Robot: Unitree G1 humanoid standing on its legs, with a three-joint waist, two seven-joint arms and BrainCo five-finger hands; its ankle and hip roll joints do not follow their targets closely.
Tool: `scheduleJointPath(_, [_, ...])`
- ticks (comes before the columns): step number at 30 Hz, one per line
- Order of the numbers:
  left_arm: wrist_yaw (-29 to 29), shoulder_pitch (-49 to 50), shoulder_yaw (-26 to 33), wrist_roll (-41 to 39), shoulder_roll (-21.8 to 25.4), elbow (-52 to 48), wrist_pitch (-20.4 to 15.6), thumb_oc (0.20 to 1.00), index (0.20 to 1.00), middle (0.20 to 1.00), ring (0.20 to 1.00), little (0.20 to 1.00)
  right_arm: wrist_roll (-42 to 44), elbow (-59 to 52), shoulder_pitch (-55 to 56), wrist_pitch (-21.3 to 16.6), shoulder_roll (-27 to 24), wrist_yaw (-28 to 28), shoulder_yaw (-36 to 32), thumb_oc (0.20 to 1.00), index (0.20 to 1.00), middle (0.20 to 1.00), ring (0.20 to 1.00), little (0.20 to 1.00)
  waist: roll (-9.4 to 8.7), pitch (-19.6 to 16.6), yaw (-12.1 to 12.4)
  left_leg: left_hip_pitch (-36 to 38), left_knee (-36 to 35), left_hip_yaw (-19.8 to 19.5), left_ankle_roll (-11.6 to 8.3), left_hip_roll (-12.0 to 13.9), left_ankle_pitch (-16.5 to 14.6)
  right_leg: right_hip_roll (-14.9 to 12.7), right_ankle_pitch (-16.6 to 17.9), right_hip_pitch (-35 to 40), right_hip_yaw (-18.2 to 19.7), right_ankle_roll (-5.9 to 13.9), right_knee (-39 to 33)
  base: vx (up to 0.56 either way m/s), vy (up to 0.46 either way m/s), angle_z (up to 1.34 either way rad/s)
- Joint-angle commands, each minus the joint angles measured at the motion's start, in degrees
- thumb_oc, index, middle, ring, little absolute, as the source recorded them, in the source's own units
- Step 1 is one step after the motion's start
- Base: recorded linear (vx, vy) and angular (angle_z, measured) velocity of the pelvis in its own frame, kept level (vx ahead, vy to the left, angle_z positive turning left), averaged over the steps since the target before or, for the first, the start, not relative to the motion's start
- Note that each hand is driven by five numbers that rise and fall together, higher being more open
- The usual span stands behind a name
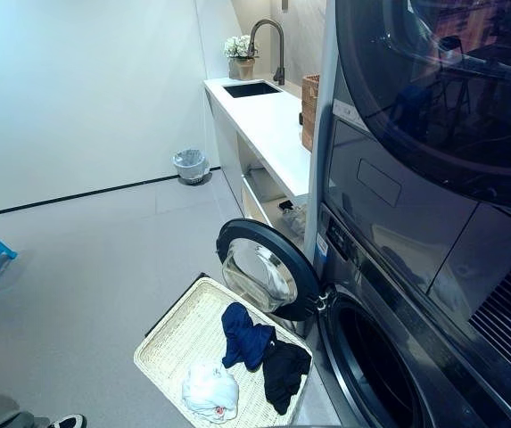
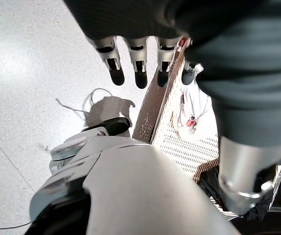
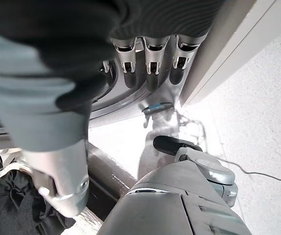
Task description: Put the clothes into the washing machine.
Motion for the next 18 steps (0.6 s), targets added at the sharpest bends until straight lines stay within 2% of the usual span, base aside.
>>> scheduleJointPath(1, [0.33, -5.86, -1.91, 1.33, 0.08, 2.77, 0.40, 1.000, 1.000, 1.000, 1.000, 1.000, 0.89, 3.29, -5.07, -0.27, 1.04, -0.29, 0.06, 1.000, 1.000, 1.000, 1.000, 1.000, -1.48, 2.46, 1.85, 2.64, 0.39, 1.74, 0.07, -0.13, -5.16, -4.72, 2.37, -3.04, 0.77, 5.17, 0.76, 0.00, 0.000, 0.00])
scheduleJointPath(4, [1.23, -5.75, -1.80, 0.47, 0.15, 2.68, -1.52, 1.000, 1.000, 1.000, 1.000, 1.000, 0.92, 3.07, -5.03, -0.06, 1.02, -0.29, 0.00, 1.000, 1.000, 1.000, 1.000, 1.000, -1.58, 2.52, 1.88, 2.60, 0.39, 1.78, -0.01, -0.05, -5.10, -4.70, 2.39, -3.06, 0.83, 5.24, 0.79, 0.00, 0.000, 0.00])
scheduleJointPath(9, [1.48, -5.69, -1.28, 0.08, 0.43, 2.49, -1.29, 1.000, 1.000, 1.000, 1.000, 1.000, 0.93, 3.54, -5.05, -0.28, 0.90, -0.08, -0.22, 1.000, 1.000, 1.000, 1.000, 1.000, -1.69, 2.54, 2.17, 2.64, 0.39, 1.56, 0.00, -0.09, -5.12, -4.66, 2.30, -2.88, 0.65, 5.20, 0.86, 0.00, 0.000, 0.00])
scheduleJointPath(12, [3.52, -5.54, -1.48, 1.45, 0.43, 2.57, -1.35, 1.000, 1.000, 1.000, 1.000, 1.000, 1.17, 3.44, -4.96, -0.45, 0.93, -0.20, -0.23, 1.000, 1.000, 1.000, 1.000, 1.000, -1.73, 2.46, 2.25, 2.64, 0.39, 1.38, 0.08, -0.21, -5.17, -4.61, 2.30, -2.84, 0.66, 5.16, 0.84, 0.00, 0.000, 0.00])
scheduleJointPath(18, [2.79, -5.65, -1.23, 1.03, 0.61, 2.63, -1.09, 1.000, 1.000, 1.000, 1.000, 1.000, 1.19, 3.29, -5.23, -0.22, 0.93, -0.13, -0.05, 1.000, 1.000, 1.000, 1.000, 1.000, -1.68, 2.36, 2.28, 2.72, 0.39, 1.34, 0.08, -0.22, -5.23, -4.57, 2.22, -2.68, 0.72, 5.06, 0.75, 0.00, 0.000, 0.00])
